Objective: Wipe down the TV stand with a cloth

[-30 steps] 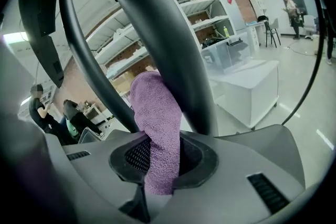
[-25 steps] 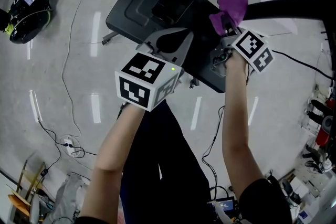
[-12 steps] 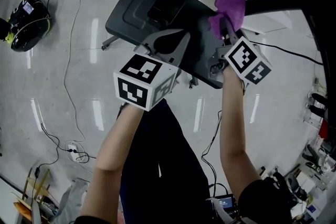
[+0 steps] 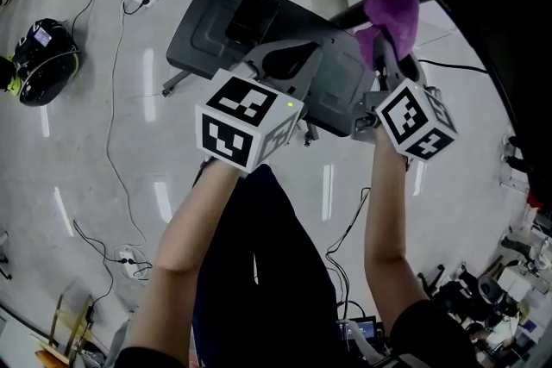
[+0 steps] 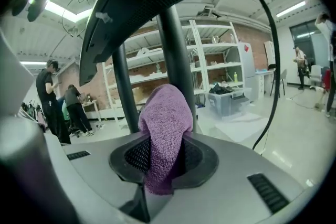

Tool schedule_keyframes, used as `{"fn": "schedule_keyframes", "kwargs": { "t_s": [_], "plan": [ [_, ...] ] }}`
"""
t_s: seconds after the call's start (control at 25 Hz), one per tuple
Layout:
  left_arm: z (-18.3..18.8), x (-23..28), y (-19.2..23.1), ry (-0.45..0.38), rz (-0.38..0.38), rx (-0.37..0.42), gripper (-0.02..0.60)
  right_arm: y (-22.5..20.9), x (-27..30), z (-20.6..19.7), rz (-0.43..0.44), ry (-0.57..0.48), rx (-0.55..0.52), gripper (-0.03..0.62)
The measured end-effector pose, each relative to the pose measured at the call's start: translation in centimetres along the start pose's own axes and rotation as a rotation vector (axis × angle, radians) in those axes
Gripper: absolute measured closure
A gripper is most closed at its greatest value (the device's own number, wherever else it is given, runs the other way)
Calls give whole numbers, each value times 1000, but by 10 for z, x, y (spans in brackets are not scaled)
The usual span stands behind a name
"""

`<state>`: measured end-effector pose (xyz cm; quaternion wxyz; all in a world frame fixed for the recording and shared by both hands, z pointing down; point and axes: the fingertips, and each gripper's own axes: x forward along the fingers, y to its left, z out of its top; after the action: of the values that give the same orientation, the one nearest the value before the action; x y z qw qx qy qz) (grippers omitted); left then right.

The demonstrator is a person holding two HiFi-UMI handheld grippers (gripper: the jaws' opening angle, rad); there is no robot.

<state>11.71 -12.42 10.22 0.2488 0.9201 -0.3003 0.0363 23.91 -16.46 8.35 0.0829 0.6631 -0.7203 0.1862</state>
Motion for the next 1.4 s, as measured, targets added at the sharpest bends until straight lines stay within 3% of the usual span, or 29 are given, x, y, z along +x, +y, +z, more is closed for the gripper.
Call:
{"fn": "schedule_keyframes", "kwargs": {
  "t_s": [0.36,0.64,1.4],
  "plan": [
    [20,15,-26,-1,-69,43,574,-27,-30,43,-98,-109,-53,505],
    [14,22,-27,12,-75,32,575,-32,-26,70,-101,-169,-93,505],
    [-23,30,-6,43,-35,-15,575,-59,22,18,-117,-49,-101,505]
  ]
}}
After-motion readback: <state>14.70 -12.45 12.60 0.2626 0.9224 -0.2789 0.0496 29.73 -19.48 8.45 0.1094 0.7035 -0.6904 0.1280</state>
